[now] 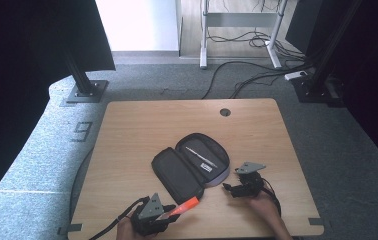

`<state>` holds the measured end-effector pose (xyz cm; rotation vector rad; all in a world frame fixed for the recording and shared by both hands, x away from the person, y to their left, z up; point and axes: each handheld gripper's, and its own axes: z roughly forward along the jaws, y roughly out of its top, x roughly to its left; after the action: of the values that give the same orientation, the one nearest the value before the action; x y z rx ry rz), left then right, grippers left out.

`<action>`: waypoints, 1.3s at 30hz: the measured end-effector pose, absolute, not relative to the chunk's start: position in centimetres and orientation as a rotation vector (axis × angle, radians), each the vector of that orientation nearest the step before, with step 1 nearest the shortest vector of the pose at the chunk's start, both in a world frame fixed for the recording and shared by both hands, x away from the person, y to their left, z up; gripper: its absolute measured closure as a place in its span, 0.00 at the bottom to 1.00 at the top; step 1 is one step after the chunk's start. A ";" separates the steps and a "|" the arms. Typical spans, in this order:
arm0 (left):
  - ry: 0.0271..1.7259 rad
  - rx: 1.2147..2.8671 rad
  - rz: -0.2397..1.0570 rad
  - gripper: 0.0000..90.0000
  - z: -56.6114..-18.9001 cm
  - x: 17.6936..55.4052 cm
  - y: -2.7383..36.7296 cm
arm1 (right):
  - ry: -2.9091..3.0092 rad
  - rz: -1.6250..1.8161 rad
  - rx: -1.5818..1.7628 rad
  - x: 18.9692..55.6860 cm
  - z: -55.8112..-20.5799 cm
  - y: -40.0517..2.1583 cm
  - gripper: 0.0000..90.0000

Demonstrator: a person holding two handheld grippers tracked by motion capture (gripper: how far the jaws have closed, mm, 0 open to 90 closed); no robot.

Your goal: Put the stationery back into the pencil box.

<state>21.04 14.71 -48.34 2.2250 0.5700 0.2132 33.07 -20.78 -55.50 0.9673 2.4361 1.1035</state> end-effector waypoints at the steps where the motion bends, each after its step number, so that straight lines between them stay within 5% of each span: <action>1: 0.573 2.217 0.207 0.74 -48.2 21.2 14.8 | 2.436 1.103 0.965 33.1 -55.5 -20.8 0.21; 39: 0.657 2.199 0.278 0.74 -45.0 28.5 14.2 | 2.435 1.104 0.965 33.1 -55.5 -20.8 0.21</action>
<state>28.49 14.21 -45.03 2.1986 0.6569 0.2781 33.08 -20.78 -55.51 0.9650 2.4353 1.1039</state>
